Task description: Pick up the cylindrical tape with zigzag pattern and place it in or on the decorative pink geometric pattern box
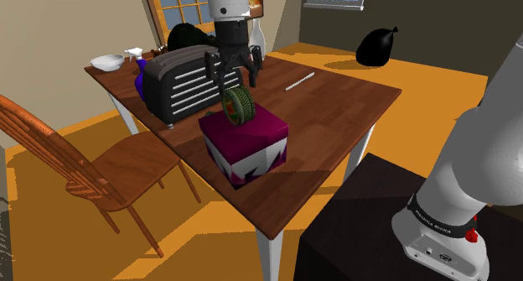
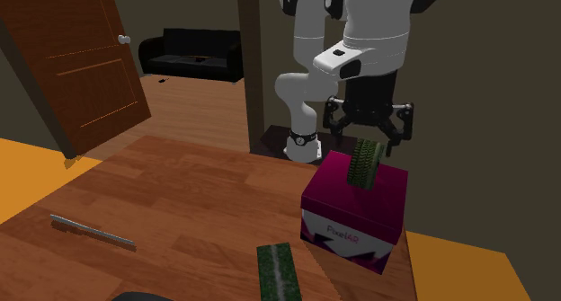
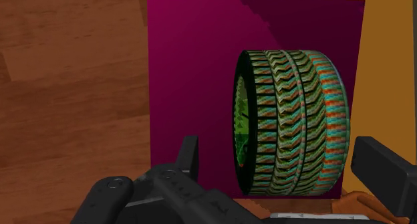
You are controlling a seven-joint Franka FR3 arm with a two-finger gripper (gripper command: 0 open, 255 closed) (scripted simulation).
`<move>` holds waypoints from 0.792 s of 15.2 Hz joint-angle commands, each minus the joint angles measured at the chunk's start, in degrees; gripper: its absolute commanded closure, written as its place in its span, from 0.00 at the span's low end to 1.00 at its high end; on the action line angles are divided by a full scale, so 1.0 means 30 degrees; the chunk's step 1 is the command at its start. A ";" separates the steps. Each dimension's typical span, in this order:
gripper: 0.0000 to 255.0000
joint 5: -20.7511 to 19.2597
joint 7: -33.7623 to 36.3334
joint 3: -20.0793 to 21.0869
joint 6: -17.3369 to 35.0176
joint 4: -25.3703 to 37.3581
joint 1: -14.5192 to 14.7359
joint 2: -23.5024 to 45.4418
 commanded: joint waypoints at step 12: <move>0.00 -0.0136 0.0131 -0.0088 -0.2540 0.3043 -0.0090 0.0519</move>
